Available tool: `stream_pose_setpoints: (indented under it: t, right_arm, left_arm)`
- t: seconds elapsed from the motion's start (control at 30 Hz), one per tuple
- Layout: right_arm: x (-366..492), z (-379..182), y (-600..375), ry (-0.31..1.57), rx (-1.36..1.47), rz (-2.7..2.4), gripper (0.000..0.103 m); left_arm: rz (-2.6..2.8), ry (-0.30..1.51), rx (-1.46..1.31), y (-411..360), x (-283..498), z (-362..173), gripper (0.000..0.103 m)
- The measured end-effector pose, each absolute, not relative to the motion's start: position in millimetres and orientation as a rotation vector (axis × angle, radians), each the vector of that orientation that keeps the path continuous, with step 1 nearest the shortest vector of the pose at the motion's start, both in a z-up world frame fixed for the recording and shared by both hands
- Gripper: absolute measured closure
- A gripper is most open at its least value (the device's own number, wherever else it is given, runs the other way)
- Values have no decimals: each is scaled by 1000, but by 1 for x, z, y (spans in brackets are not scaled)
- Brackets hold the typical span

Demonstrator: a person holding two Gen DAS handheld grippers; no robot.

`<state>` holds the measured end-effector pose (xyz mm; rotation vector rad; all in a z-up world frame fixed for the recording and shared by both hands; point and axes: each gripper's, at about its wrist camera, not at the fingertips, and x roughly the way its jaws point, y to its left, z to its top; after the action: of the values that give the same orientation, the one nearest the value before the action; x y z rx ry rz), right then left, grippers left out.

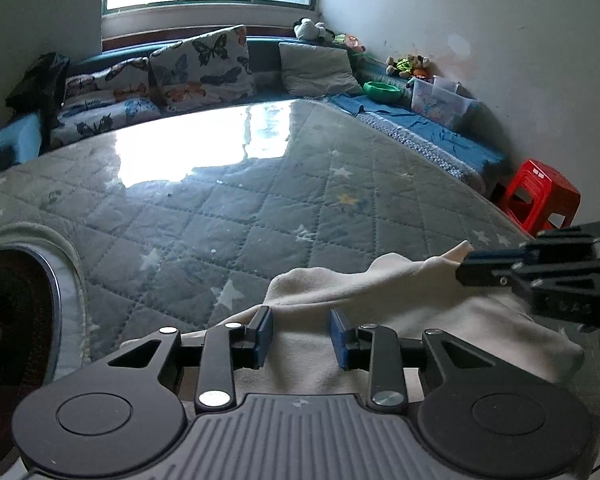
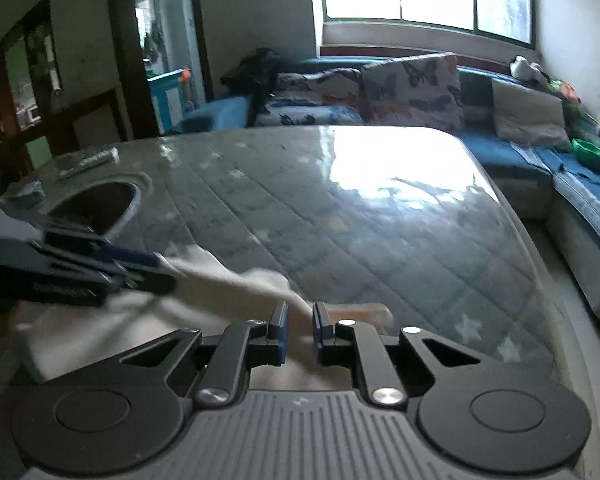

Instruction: Fold clothes

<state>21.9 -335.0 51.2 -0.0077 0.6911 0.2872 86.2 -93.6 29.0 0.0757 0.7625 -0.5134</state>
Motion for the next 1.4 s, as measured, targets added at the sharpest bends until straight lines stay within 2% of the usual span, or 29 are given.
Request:
stream_pose_setpoints:
  t: [0.27, 0.57, 0.83, 1.07, 1.4]
  right_arm:
    - [46, 42, -309, 710, -60, 325, 92]
    - [-23, 68, -326, 650, -110, 341, 92]
    - [-80, 57, -320, 617, -82, 353, 92]
    - [-90, 25, -337, 573, 6, 329, 91]
    - [-83, 40, -312, 557, -54, 380, 91]
  left_arm:
    - [-508, 767, 60, -92, 87, 32, 68]
    - [-587, 721, 75, -87, 41, 46, 67]
    - [-672, 688, 111, -94, -10, 45, 67]
    - [-659, 723, 120, -98, -14, 25, 67]
    - [-605, 717, 68, -81, -13, 34, 62]
